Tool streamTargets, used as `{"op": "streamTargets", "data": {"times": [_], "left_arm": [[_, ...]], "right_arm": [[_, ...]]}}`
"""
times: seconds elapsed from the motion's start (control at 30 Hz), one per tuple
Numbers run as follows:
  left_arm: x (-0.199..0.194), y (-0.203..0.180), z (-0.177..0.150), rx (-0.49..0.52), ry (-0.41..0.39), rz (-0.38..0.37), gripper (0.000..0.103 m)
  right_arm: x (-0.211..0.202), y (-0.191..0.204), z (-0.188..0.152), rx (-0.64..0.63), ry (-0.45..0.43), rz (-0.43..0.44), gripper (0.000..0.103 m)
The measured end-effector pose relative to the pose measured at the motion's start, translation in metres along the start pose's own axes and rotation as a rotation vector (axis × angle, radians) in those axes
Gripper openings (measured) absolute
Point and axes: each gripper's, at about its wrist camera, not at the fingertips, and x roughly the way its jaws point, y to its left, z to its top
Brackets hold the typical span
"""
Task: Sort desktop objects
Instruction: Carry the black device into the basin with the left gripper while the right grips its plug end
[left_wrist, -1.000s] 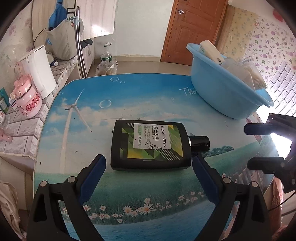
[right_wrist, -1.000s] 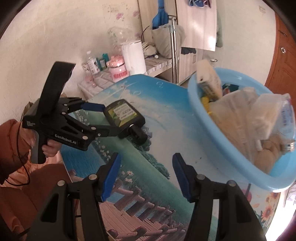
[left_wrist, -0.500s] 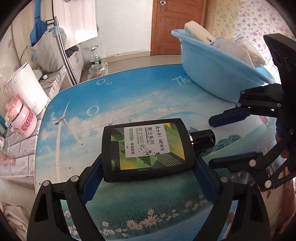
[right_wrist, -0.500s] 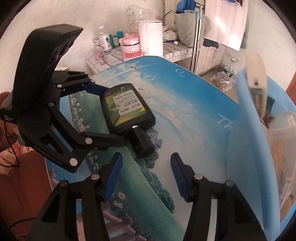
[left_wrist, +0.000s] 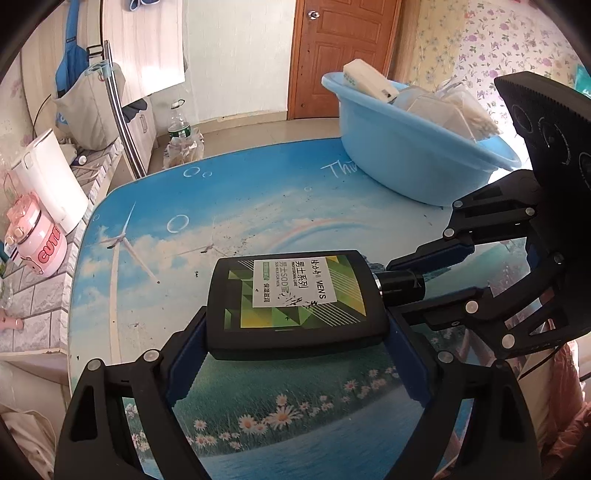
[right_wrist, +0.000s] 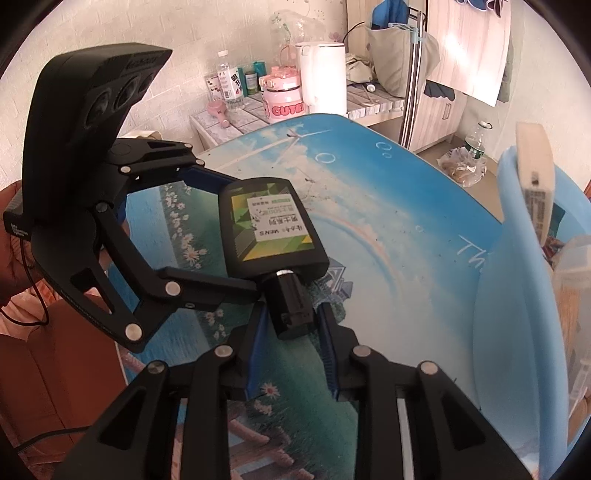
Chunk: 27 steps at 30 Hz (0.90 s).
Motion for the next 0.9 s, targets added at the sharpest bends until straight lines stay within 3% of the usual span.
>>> {"op": "streamTargets", "data": {"times": [0.57, 0.9], "left_arm": [[-0.054, -0.026, 0.024, 0.032, -0.115, 0.043, 0.089], [-0.070, -0.069, 0.073, 0.099, -0.204, 0.027, 0.089]], "right_arm": [[-0.061, 0.010, 0.010, -0.029, -0.110, -0.068, 0.027], [-0.119, -0.018, 0.000, 0.008, -0.215, -0.155, 0.027]]}}
